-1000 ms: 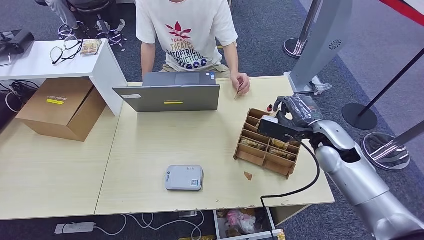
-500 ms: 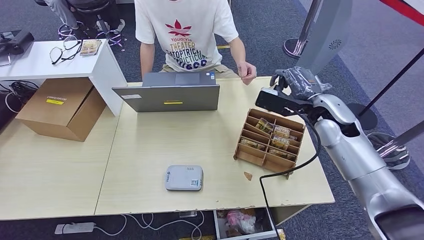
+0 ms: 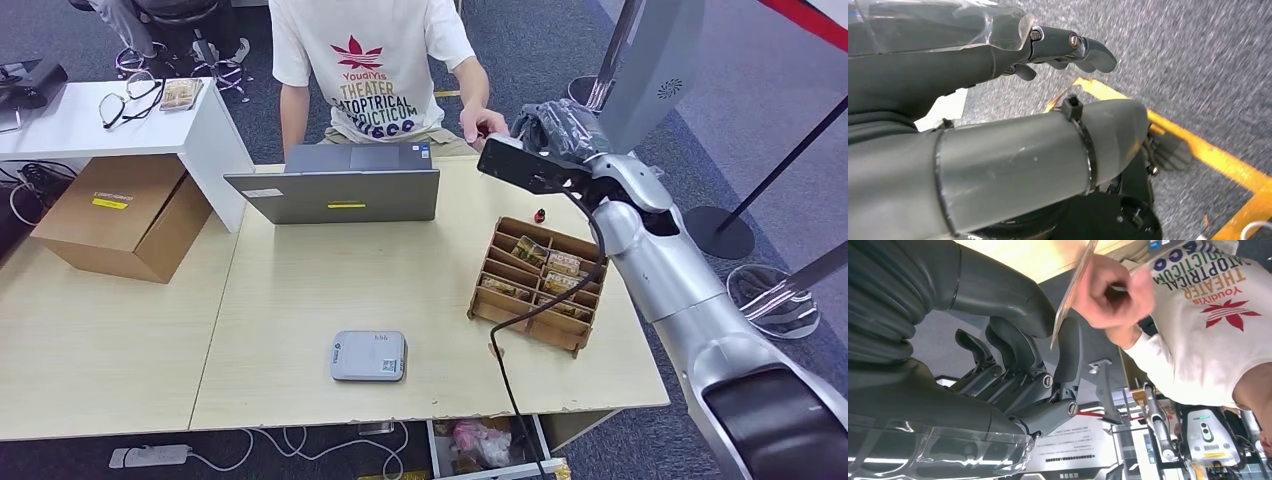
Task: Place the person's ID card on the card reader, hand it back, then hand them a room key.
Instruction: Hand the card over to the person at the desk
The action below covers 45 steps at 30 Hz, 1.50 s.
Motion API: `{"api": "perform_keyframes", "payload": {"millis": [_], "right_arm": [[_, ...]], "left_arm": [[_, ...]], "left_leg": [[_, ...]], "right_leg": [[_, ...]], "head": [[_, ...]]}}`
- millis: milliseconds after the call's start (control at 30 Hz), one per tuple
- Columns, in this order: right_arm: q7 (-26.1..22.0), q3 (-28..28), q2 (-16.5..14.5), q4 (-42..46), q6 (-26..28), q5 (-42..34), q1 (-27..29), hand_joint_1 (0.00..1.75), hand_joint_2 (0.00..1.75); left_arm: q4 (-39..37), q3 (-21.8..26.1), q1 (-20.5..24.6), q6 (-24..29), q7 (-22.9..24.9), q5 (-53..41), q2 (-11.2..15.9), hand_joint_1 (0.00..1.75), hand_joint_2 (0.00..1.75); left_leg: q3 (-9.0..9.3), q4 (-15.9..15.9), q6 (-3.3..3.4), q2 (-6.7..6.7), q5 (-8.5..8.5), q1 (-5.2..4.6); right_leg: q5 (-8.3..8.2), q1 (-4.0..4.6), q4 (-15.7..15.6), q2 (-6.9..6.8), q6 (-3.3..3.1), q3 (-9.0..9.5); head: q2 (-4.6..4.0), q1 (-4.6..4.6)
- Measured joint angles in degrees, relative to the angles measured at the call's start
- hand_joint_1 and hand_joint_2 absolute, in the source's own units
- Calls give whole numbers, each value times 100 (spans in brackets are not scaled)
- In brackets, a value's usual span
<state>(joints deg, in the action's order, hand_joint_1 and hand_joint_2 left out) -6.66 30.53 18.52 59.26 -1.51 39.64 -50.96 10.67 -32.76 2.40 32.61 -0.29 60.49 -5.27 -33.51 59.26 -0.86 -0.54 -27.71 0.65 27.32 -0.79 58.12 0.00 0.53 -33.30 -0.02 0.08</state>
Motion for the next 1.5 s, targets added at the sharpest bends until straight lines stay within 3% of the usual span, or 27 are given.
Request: {"api": "perform_keyframes", "payload": {"millis": [167, 700, 800, 867, 933, 1200, 1500], "right_arm": [[38, 47, -252, -574, 26, 45, -357, 168, 175], [-125, 150, -904, -1769, 90, 76, -671, 170, 175], [-142, 166, -942, -1862, 110, 61, -677, 141, 175], [-154, 168, -952, -1903, 140, 58, -672, 63, 175], [-166, 169, -954, -1937, 161, 57, -665, 0, 175], [-217, 169, -953, -1956, 361, 86, -575, 0, 175], [-391, 118, -916, -1385, 1356, 229, -216, 0, 175]], "left_arm": [[0, -1, -9, -93, 14, -27, 84, 0, 0], [0, -2, -22, -150, 153, 3, 161, 0, 0], [0, -2, -27, -166, 153, 2, 167, 0, 0], [1, -2, -29, -171, 153, -4, 171, 0, 0], [1, -3, -29, -169, 153, -12, 179, 0, 0], [1, -4, -32, -77, 134, 9, 188, 0, 0], [0, -4, -30, -57, 90, 33, 188, 0, 0]], "left_leg": [[1, 0, -3, -10, 3, 2], [1, 0, -3, -10, 4, 3], [0, 0, -3, -10, 4, 3], [0, 0, -3, -10, 4, 2], [0, 0, -3, -10, 4, 2], [1, 0, -3, -10, 4, 2], [3, 0, -3, -9, 3, 3]], "right_leg": [[0, 1, 0, -11, -1, 1], [0, 2, 1, -8, -1, 1], [0, 2, 1, -8, -1, 1], [0, 2, 0, -8, -1, 1], [0, 2, 0, -8, -1, 1], [0, 2, 0, -7, -1, 0], [0, 2, 0, -6, -1, -1]], "head": [[0, -1], [0, -2], [0, -1], [0, 0], [0, 0], [0, -1], [0, -1]]}}
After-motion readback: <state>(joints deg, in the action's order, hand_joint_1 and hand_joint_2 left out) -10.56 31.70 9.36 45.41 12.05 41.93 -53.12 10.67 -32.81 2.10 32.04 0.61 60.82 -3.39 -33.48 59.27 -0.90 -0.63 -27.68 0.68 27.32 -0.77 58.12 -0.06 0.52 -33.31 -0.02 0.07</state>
